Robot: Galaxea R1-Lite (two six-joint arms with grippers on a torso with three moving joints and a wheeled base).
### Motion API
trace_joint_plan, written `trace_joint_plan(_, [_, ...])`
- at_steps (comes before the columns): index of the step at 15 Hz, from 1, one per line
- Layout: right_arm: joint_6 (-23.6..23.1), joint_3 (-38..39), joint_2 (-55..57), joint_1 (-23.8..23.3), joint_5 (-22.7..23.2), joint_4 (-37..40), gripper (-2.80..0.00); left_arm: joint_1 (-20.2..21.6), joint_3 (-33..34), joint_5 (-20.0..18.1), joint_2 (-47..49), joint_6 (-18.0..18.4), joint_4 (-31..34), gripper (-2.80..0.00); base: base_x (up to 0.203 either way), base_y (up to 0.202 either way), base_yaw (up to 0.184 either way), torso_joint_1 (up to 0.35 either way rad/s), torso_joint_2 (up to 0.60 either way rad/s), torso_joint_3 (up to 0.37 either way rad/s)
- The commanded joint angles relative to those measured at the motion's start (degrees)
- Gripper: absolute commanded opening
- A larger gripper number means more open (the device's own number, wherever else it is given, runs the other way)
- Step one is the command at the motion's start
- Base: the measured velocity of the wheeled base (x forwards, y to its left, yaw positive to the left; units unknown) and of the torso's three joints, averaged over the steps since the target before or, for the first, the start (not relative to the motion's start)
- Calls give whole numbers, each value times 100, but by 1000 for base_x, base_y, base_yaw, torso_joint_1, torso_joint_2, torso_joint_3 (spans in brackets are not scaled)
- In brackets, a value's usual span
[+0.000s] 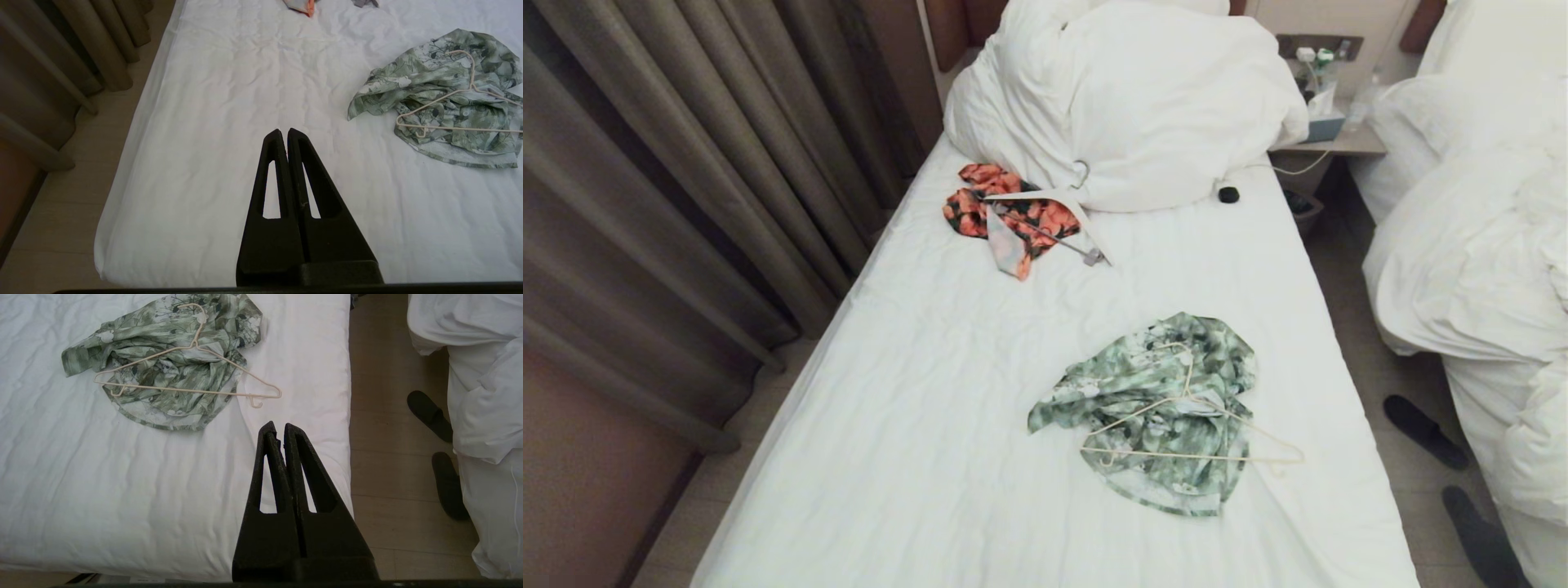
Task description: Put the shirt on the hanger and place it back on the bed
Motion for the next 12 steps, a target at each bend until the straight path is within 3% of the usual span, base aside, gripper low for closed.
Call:
trace_joint_plan(1, [-2, 6, 14, 4, 2, 5, -280, 4, 3, -2, 16, 3, 0, -280, 0, 0, 0, 0, 0, 0])
trace_joint_plan(12, [6, -3, 11, 4, 2, 5, -280, -2, 9, -2, 16, 3, 0, -280, 0, 0, 0, 0, 0, 0])
